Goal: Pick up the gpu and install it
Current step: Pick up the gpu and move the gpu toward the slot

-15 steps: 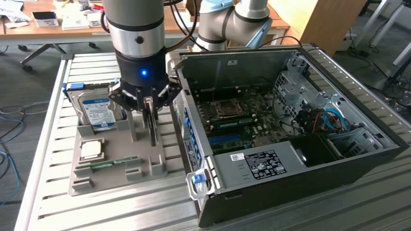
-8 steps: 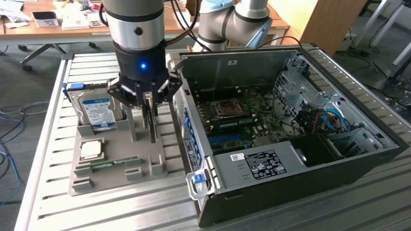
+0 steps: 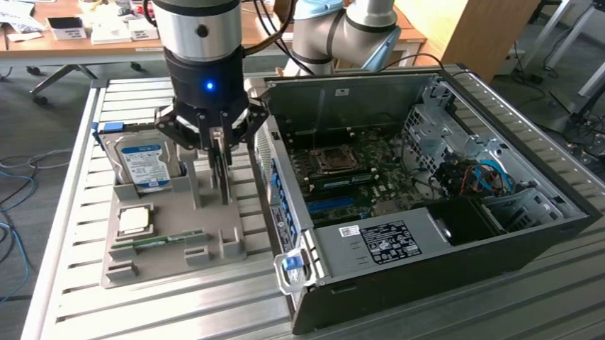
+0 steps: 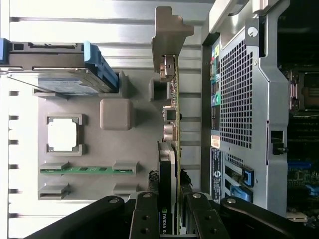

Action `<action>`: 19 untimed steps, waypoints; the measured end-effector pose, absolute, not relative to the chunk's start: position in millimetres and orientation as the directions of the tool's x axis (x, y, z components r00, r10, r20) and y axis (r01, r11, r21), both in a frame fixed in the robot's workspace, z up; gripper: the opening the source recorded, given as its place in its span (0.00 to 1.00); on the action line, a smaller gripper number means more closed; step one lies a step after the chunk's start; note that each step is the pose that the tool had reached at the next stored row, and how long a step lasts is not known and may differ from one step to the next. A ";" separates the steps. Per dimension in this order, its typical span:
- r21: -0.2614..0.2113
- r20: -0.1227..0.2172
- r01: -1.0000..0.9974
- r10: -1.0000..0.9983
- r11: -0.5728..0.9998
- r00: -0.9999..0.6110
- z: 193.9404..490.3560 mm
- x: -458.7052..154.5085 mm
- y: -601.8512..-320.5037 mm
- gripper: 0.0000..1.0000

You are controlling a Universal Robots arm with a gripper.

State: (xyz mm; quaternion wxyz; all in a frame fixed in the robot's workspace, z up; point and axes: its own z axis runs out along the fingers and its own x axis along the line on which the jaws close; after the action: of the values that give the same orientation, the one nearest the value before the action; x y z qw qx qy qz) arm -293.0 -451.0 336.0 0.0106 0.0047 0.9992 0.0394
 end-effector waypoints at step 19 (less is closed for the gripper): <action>0.079 -0.021 0.009 0.010 0.997 -1.000 347.0 -293.0 -451.1 0.27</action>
State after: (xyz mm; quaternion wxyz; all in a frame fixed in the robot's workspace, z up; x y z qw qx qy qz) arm -293.0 -451.1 347.0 0.0105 0.0047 0.9992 0.0393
